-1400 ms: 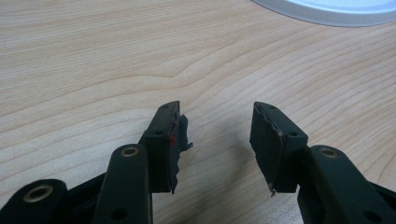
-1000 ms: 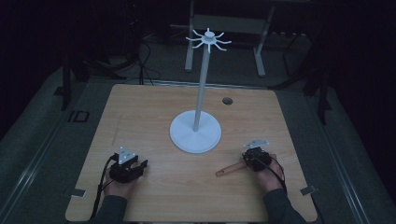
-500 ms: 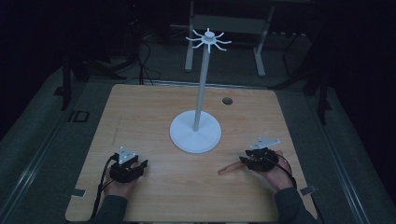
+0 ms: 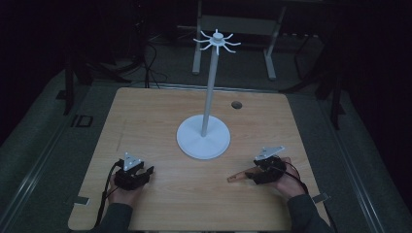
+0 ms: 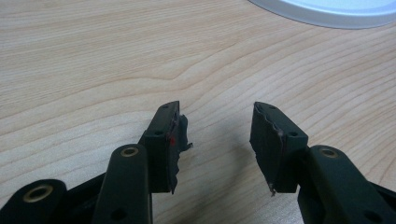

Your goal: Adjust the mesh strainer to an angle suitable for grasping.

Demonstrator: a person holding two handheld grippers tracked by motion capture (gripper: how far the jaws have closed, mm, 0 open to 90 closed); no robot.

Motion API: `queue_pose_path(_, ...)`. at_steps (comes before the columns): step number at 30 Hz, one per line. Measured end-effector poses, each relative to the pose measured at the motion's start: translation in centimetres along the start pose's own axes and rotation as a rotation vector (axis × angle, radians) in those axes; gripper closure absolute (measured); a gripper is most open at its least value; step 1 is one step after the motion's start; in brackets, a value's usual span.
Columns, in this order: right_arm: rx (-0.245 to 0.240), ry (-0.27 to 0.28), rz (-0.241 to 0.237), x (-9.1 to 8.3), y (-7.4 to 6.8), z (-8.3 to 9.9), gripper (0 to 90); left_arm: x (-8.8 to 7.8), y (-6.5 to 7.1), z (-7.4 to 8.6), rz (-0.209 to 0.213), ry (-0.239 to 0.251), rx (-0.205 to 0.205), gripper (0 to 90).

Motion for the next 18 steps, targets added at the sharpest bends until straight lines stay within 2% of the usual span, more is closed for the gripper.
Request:
queue_pose_path(5, -0.061, -0.033, -0.011, 0.4, -0.6, 0.4, 29.1, 0.0, 0.0, 0.0, 0.001, 0.0, 0.0, 53.2)
queue_pose_path(8, -0.085, -0.041, 0.003, 0.6, -0.7, 0.5, 30.1, 0.0, 0.0, 0.0, 0.001, -0.003, 0.0, 53.2)
queue_pose_path(14, -0.061, -0.073, 0.036, 1.0, -0.3, 0.3, 42.9, 0.1, 0.0, 0.0, 0.002, -0.003, 0.0, 53.2)
queue_pose_path(17, -0.051, -0.073, 0.039, 1.1, -0.2, 0.2, 45.7, 0.1, 0.0, 0.0, 0.002, -0.002, 0.002, 53.2)
queue_pose_path(18, -0.049, -0.082, 0.048, 1.1, -0.1, 0.0, 50.7, 0.1, 0.0, 0.0, 0.003, -0.003, 0.002, 53.2)
Point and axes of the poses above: each handheld gripper's, and its own axes: x roughly forward along the jaws, z roughly out of its underside, y roughly to its right, the point moved 10 cm from there along x, roughly forward along the jaws, and after that the axes turned 15 degrees about z, right-handed, at the moved point
